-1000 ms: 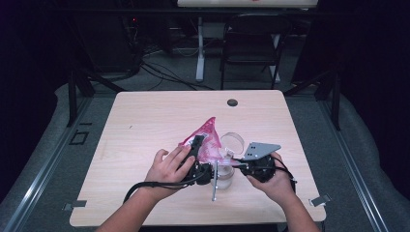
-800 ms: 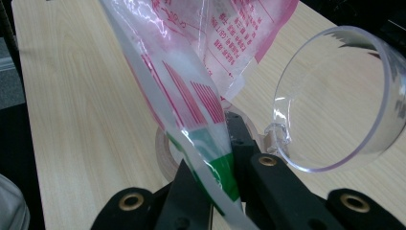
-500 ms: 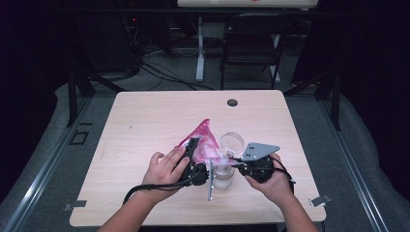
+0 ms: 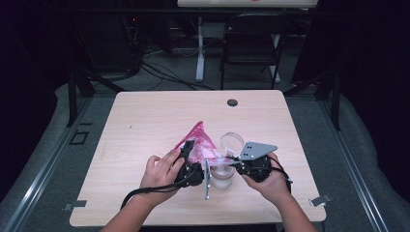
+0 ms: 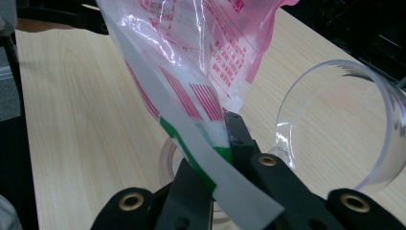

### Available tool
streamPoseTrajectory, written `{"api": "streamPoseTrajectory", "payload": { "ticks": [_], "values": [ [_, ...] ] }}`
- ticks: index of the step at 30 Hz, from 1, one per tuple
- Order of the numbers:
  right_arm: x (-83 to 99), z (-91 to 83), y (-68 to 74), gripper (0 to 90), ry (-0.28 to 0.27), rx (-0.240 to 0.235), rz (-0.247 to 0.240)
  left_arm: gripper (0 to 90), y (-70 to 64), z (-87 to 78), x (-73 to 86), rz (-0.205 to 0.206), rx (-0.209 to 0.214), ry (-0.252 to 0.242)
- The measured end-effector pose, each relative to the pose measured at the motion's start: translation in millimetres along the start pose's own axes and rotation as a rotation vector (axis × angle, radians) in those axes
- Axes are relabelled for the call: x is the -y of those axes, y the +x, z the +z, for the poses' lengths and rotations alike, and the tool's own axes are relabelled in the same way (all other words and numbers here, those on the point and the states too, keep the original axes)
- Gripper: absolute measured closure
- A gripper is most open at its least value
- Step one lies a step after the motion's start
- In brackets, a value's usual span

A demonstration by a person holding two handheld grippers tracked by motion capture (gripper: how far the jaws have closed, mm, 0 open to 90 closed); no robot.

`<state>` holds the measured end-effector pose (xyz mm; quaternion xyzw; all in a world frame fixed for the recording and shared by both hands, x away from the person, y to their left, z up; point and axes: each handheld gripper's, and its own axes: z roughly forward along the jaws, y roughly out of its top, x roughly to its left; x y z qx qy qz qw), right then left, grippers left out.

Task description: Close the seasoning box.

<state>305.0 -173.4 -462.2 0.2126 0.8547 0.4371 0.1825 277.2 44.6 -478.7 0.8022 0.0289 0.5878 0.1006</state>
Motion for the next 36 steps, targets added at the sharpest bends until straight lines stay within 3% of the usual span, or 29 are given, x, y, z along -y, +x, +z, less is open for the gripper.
{"api": "streamPoseTrajectory", "payload": {
  "ticks": [18, 36],
  "values": [
    [-5.5, 7.6, 2.7, 90.0, -0.006, -0.01, -0.014, 68.4, -10.3, 1.7, 12.2, -0.078, 0.054, 0.046],
    [-12.3, 16.4, 8.8, 90.0, -0.024, -0.023, -0.032, 68.5, -23.0, 0.8, 26.5, -0.243, 0.118, 0.069]
  ]
}}
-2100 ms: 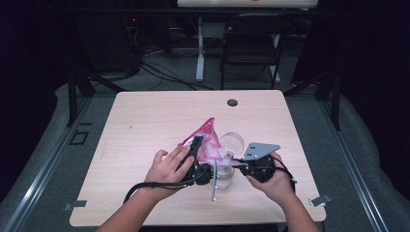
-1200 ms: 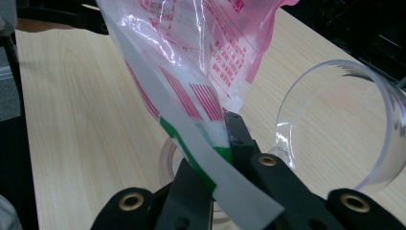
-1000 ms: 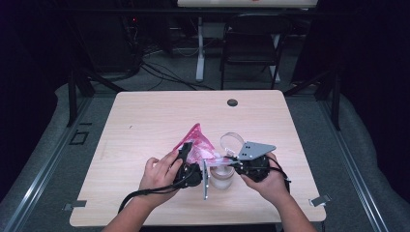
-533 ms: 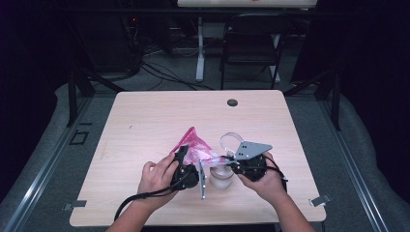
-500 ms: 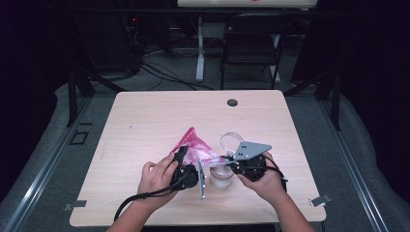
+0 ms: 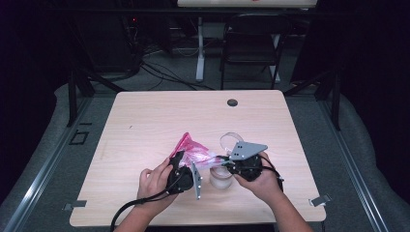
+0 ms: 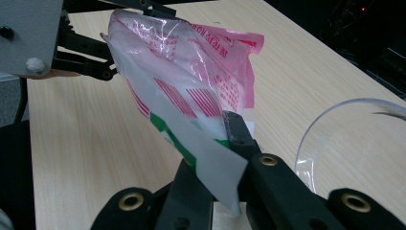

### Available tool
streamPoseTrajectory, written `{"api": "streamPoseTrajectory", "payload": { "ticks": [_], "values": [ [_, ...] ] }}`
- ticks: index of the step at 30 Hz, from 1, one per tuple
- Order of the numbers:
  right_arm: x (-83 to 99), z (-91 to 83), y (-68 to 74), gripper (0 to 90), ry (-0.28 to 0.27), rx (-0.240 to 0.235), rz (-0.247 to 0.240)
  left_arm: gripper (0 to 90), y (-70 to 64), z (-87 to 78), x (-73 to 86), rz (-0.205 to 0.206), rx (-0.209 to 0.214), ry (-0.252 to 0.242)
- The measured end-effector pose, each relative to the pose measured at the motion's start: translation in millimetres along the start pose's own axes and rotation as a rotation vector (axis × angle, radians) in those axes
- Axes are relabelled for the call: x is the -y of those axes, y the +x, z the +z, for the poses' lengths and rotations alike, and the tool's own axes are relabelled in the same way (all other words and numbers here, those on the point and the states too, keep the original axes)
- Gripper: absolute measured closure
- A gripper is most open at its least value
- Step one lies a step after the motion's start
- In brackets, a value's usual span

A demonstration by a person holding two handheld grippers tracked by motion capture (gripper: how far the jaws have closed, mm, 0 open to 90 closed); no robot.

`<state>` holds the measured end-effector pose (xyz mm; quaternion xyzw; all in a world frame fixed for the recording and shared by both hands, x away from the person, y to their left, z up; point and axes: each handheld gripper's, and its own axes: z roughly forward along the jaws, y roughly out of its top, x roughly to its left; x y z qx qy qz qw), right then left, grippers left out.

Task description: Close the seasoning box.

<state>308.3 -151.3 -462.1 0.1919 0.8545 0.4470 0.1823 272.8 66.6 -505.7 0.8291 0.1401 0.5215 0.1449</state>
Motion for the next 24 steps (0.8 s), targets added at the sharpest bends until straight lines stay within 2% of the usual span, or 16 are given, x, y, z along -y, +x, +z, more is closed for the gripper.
{"api": "streamPoseTrajectory", "payload": {
  "ticks": [6, 15, 17, 19, 24],
  "values": [
    [-2.0, 1.2, 3.0, 89.9, 0.003, 0.005, -0.013, 68.5, -3.5, -0.7, 5.1, -0.064, 0.026, 0.002],
    [-5.1, 2.0, 6.4, 89.9, 0.005, 0.005, -0.028, 68.7, -5.7, 0.7, 10.3, -0.134, 0.069, 0.003],
    [-5.4, 2.7, 7.0, 89.8, 0.002, 0.006, -0.031, 68.6, -6.7, 1.7, 11.7, -0.158, 0.083, 0.002],
    [-5.9, 2.7, 7.5, 89.8, 0.003, 0.005, -0.034, 68.6, -9.6, 4.0, 13.0, -0.202, 0.089, -0.019],
    [-6.8, 3.8, 8.9, 89.7, -0.003, 0.005, -0.036, 68.6, -11.6, 6.0, 16.1, -0.231, 0.127, -0.01]
  ]
}}
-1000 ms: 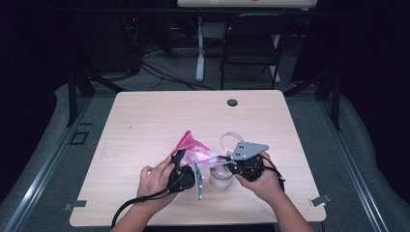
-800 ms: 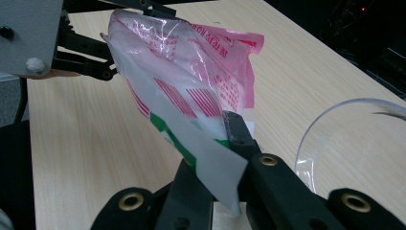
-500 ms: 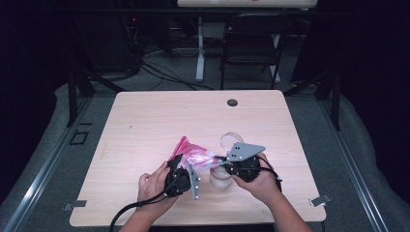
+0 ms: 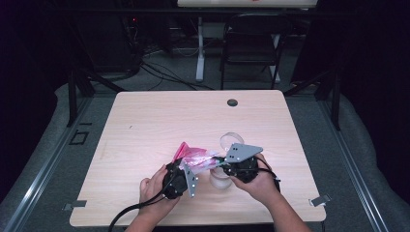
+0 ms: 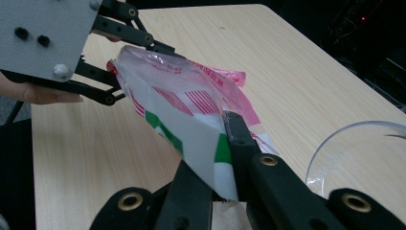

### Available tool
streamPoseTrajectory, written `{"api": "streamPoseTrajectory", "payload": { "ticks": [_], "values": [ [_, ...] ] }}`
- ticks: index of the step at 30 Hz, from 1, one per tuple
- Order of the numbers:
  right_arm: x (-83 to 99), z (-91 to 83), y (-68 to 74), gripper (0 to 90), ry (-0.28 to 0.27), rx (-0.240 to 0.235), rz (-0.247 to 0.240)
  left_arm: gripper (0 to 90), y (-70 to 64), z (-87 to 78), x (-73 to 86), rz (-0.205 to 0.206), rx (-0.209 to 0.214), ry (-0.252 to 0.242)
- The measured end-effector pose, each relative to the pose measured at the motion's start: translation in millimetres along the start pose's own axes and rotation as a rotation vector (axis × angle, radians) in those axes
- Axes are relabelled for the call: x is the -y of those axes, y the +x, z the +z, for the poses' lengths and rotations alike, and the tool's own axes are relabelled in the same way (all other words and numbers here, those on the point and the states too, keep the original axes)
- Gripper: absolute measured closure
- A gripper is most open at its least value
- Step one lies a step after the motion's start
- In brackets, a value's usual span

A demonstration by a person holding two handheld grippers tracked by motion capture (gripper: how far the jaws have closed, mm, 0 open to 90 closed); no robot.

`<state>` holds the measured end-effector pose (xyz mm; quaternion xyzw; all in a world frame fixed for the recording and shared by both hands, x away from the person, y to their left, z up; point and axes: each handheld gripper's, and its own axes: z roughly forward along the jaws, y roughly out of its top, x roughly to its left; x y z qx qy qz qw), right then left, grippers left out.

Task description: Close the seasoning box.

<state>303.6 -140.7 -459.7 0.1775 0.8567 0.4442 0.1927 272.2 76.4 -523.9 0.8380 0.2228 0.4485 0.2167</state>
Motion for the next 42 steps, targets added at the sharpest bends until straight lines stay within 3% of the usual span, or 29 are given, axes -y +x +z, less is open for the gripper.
{"api": "streamPoseTrajectory", "payload": {
  "ticks": [14, 20, 33, 42],
  "values": [
    [-0.5, 1.5, 2.1, 89.3, 0.002, -0.012, -0.009, 68.9, -4.8, 8.7, 8.3, -0.104, 0.101, 0.012],
    [0.3, 2.7, 3.0, 89.2, 0.012, -0.015, -0.011, 69.6, -7.0, 13.0, 11.5, -0.118, 0.138, 0.015],
    [0.9, 8.0, 7.8, 88.6, 0.038, -0.024, -0.037, 70.2, -10.9, 23.0, 21.5, -0.195, 0.242, 0.023],
    [0.8, 9.3, 9.1, 87.3, 0.03, -0.042, -0.034, 71.5, -12.2, 26.3, 24.6, -0.219, 0.256, 0.03]
  ]
}}
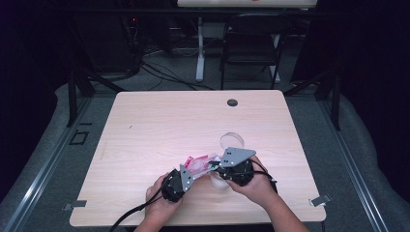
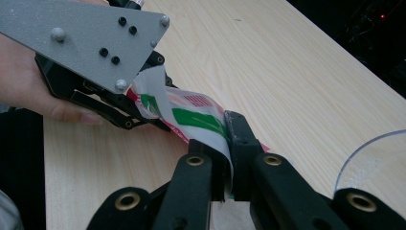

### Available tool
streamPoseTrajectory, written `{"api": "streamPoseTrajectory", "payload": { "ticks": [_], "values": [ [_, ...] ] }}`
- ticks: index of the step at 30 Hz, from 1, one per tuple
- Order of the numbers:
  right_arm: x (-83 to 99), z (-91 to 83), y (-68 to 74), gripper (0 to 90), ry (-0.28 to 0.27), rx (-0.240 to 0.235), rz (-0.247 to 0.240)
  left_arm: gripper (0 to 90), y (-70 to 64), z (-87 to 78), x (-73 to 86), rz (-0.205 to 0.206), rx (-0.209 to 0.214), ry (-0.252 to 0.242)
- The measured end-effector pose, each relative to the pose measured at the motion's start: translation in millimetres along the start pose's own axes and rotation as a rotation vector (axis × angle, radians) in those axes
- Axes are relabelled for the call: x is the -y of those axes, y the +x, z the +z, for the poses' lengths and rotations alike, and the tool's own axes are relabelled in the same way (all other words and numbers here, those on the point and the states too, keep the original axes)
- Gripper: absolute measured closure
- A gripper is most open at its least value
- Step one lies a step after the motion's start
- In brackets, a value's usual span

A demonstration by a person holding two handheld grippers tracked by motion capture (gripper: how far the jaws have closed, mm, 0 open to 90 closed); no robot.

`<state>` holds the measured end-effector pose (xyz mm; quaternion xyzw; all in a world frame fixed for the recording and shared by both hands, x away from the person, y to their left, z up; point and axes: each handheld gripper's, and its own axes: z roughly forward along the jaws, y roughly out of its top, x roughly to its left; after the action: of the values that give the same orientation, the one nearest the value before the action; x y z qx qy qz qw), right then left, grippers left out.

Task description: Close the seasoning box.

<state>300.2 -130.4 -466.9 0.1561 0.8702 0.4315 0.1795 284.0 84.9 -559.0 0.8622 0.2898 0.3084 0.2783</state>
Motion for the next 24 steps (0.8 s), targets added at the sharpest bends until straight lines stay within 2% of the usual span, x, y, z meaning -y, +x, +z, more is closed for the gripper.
{"api": "streamPoseTrajectory", "payload": {
  "ticks": [9, 13, 16, 18, 21, 24],
  "values": [
    [1.7, -4.1, -6.3, 75.7, -0.031, -0.013, 0.035, 72.7, 9.4, 1.4, 4.8, -0.065, 0.029, -0.019],
    [2.0, -9.7, -10.9, 68.7, -0.069, -0.021, 0.06, 73.0, 14.2, 1.4, 7.4, -0.095, 0.055, -0.025],
    [2.0, -16.6, -15.6, 63.6, -0.106, -0.014, 0.087, 73.3, 18.9, 1.6, 10.9, -0.138, 0.082, -0.039],
    [2.1, -24.0, -20.1, 62.5, -0.142, 0.002, 0.111, 73.7, 24.7, 1.6, 13.8, -0.183, 0.107, -0.053],
    [3.5, -36.9, -28.9, 61.1, -0.192, 0.032, 0.159, 74.2, 33.2, 1.1, 17.1, -0.231, 0.131, -0.062],
    [7.3, -49.3, -38.1, 59.0, -0.219, 0.086, 0.196, 74.6, 40.6, -0.9, 19.9, -0.261, 0.134, -0.077]
  ]
}}
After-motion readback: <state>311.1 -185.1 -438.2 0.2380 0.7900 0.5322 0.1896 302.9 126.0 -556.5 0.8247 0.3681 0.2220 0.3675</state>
